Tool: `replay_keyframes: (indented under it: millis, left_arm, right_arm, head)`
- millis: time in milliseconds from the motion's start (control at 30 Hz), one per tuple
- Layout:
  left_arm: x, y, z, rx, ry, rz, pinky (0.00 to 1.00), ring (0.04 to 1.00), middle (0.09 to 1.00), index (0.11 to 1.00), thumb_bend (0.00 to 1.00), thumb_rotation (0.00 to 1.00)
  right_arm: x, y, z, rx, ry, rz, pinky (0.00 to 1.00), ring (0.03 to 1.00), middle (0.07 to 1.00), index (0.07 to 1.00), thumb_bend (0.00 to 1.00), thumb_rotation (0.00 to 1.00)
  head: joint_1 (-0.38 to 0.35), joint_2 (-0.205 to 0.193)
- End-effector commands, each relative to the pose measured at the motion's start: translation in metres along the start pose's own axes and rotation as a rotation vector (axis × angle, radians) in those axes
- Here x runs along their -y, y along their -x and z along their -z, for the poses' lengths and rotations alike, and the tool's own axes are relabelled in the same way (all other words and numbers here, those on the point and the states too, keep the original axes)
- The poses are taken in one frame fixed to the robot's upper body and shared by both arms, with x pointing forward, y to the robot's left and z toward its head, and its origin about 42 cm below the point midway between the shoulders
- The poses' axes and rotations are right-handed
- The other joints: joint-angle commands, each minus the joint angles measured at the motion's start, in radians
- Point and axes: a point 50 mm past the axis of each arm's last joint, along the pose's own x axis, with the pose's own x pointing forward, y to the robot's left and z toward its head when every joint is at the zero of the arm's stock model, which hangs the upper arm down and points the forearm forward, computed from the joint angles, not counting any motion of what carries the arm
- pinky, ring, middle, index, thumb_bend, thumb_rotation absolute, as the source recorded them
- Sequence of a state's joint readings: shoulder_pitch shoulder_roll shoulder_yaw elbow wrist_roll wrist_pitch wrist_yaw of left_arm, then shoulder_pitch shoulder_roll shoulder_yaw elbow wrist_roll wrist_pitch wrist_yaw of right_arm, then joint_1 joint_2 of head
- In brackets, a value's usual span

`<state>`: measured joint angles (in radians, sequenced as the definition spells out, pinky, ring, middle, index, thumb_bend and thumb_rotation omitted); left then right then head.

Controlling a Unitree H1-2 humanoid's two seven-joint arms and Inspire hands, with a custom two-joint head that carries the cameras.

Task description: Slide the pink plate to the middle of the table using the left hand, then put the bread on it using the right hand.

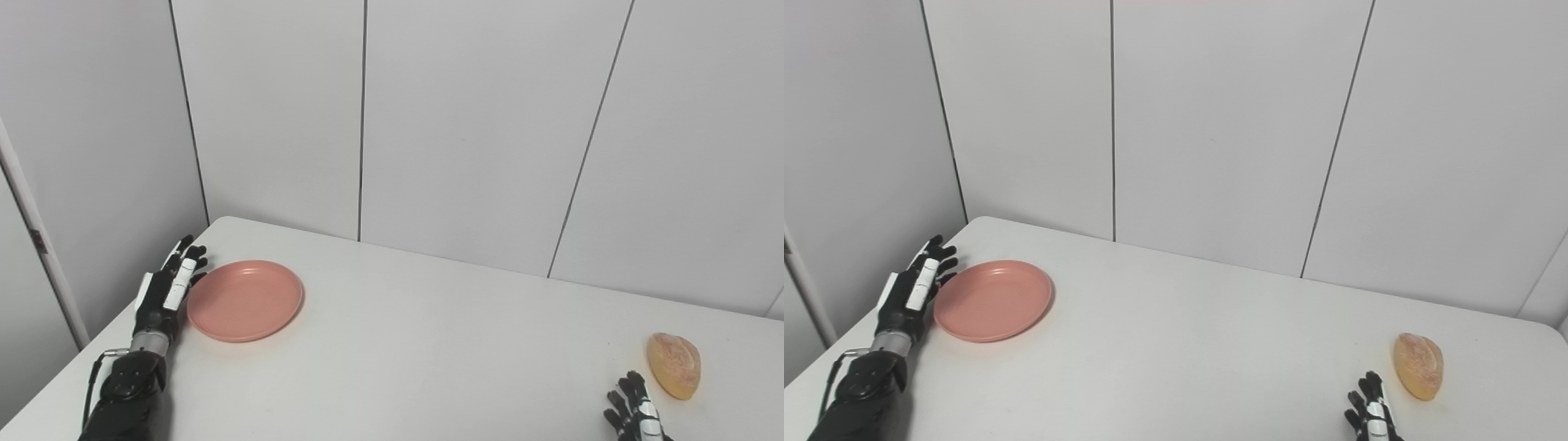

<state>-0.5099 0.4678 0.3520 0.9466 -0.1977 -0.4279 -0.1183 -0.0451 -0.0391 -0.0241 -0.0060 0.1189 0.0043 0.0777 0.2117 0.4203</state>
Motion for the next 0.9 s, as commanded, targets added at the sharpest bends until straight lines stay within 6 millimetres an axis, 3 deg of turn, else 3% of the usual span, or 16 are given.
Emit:
replay_keyframes:
  millis: [0, 100, 733, 867]
  left_arm:
    - [0.008, -0.020, -0.026, 0.101, 0.010, 0.030, 0.81, 0.874, 0.897, 0.957, 0.85, 0.86]
    - [0.015, -0.019, -0.025, 0.097, 0.004, 0.056, 0.80, 0.866, 0.896, 0.949, 0.91, 0.85]
    - [0.040, -0.014, -0.017, 0.090, 0.040, 0.156, 0.78, 0.853, 0.875, 0.932, 0.90, 0.88]
    - [0.049, -0.011, -0.014, 0.089, 0.067, 0.193, 0.79, 0.863, 0.885, 0.932, 0.96, 0.84]
  right_arm:
    - [-0.002, 0.011, 0.013, -0.052, -0.019, 0.003, 0.95, 0.960, 0.985, 0.984, 0.69, 1.00]
    - [-0.003, 0.011, 0.012, -0.052, -0.019, 0.001, 0.94, 0.960, 0.986, 0.987, 0.69, 1.00]
    - [-0.006, 0.010, 0.008, -0.051, -0.022, -0.001, 0.92, 0.938, 0.972, 0.979, 0.70, 1.00]
    - [-0.007, 0.010, 0.008, -0.051, -0.021, -0.005, 0.91, 0.934, 0.970, 0.980, 0.71, 1.00]
  head:
    - [-0.002, 0.003]
    - [-0.004, 0.007]
    - [-0.009, 0.025]
    - [-0.011, 0.029]
